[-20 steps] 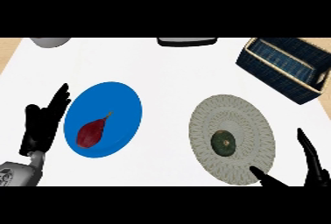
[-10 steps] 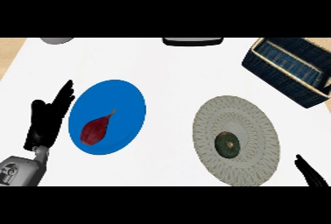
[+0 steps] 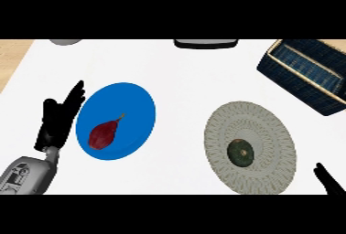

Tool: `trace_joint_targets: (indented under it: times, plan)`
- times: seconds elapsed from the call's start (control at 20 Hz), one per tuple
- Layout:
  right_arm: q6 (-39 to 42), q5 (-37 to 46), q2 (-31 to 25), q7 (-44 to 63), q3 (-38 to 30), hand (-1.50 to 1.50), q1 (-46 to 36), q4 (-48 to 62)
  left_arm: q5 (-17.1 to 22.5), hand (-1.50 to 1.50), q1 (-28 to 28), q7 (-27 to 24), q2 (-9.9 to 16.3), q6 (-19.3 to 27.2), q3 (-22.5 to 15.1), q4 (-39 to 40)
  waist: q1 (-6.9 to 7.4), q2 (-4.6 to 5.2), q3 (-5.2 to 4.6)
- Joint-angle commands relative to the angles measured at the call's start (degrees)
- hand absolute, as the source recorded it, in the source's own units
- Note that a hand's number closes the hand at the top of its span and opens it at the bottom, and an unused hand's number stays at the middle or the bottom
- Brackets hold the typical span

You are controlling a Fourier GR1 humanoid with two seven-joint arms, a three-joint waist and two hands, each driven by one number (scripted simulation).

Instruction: Pick the squash from the placemat and place it in the basket

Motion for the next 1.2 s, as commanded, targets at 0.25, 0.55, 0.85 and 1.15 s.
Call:
trace_joint_targets:
  times: [0.25, 0.55, 0.85, 1.15]
  plan:
    - [-5.3, 12.1, 7.5, 1.0, 4.9, -1.5, -1.7, 4.7, -2.2, 0.0, -0.2, 0.7, -1.6, -2.4, 2.4, 0.2, 0.12, -0.11, 0.12]
    - [-3.3, 10.8, 10.7, 1.8, 3.9, -1.5, -8.6, 10.7, -5.9, 0.0, 2.8, 4.7, -4.2, -1.4, 2.0, -5.8, 0.64, -0.1, 0.15]
    - [-4.2, 11.9, 14.5, 0.3, 3.8, -1.5, -15.5, 20.3, -6.3, 0.0, -1.2, 1.4, -4.5, -6.0, 7.1, 1.2, 0.45, -0.01, 0.13]
    - [-7.0, 11.2, 15.2, -5.7, 2.1, -1.5, -15.4, 26.9, -9.1, 0.0, 0.1, -1.0, -6.7, -7.3, 8.2, 2.4, 0.32, -0.02, 0.13]
